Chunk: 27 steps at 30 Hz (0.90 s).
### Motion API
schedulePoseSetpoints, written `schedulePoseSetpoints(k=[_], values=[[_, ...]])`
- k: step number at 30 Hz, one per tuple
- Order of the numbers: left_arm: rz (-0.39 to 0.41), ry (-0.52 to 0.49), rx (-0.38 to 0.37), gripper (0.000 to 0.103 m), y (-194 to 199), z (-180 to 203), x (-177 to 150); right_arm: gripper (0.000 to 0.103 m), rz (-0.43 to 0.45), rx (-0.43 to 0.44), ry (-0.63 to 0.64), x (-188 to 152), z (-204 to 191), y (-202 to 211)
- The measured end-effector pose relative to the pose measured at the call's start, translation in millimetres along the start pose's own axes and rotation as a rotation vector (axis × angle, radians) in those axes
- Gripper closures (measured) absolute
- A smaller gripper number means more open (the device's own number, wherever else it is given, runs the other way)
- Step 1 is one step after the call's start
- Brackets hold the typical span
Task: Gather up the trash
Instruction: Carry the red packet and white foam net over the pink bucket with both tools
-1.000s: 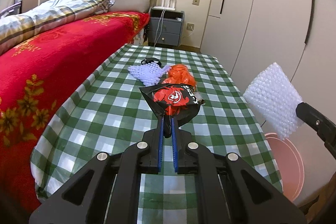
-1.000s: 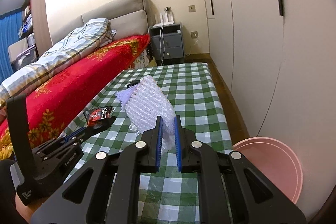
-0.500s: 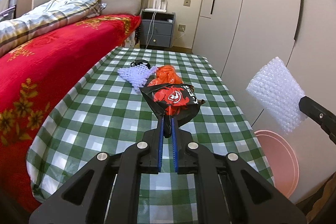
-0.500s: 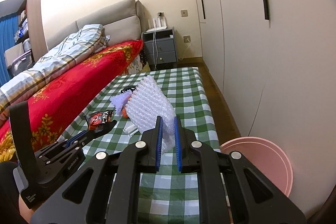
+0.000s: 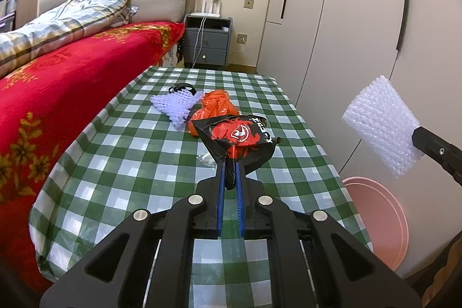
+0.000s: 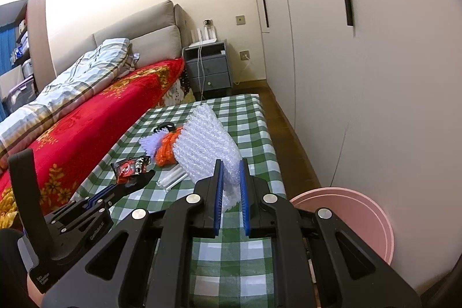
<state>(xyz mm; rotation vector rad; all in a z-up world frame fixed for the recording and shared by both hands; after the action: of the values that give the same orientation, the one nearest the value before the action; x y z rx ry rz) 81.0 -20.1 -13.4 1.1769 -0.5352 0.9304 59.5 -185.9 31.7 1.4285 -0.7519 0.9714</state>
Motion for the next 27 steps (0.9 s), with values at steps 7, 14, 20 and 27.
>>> schedulePoseSetpoints(k=[7,14,20,27], values=[[-0.004,-0.013,-0.015,0.096,-4,9,-2,0.091,0.005,-0.05,-0.033,-2,14,3],[-0.01,-0.035,-0.039,0.096,-7,22,-6,0.092,0.002,-0.083,-0.046,-5,22,4],[-0.019,-0.043,-0.061,0.096,-11,33,-9,0.092,-0.011,-0.118,-0.065,-8,32,2],[-0.032,-0.051,-0.097,0.096,-16,49,-14,0.091,-0.017,-0.154,-0.088,-10,42,2]])
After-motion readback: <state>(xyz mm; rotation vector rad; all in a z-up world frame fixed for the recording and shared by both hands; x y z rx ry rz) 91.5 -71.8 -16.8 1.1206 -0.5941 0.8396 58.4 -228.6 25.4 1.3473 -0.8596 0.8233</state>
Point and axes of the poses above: each gripper's, at about its wrist camera, not at the fingertips, and y roughly against the way its jaws point, z to its right, x to its top, the point moved 4 cm from there along -y, roughly the way its jaws point, and after that the axes turned 12 degrees about y, right-handed, at the moved point
